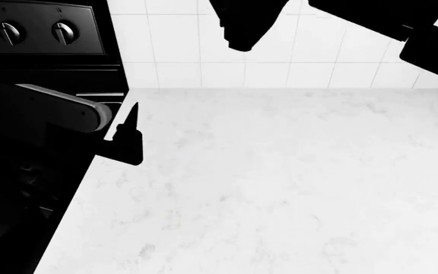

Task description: Pick the apricot, corn from the counter and place them in the cabinet. Then close the cabinet.

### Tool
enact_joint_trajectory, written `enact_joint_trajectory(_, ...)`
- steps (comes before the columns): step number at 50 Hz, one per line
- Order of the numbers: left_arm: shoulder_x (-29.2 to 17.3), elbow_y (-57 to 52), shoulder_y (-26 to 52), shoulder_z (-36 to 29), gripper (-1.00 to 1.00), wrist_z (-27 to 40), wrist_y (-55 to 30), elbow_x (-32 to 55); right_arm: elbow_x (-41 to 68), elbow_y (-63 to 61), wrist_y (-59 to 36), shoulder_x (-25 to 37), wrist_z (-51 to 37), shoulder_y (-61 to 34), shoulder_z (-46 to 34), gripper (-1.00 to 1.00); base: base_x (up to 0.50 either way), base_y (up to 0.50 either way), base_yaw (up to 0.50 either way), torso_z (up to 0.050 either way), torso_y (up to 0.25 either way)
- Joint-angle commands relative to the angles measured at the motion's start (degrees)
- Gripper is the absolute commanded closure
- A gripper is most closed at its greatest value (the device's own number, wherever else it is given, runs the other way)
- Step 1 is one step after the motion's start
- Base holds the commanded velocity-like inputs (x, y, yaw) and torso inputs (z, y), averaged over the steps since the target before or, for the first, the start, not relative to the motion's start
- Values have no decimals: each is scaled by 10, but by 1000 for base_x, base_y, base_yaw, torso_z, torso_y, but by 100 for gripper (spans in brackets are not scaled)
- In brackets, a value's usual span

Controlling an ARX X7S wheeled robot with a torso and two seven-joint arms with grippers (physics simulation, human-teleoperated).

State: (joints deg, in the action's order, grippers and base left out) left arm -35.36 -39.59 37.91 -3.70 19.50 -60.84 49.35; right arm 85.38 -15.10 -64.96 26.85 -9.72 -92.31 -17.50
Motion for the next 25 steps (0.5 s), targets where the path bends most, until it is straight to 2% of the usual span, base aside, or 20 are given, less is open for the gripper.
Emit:
enact_joint_trajectory(1,-3,-2,1,0,-100,2,0,4,19,26,18,-31,15,-33,12,100,0,0,0,0,0)
enact_joint_trajectory(13,-6,-2,-1,1,-100,3,3,6,-9,67,42,-74,36,-76,-1,100,0,0,0,0,0)
enact_joint_trajectory(25,-8,1,-5,0,-100,2,9,5,-116,162,85,-110,81,-154,-43,100,0,0,0,0,0)
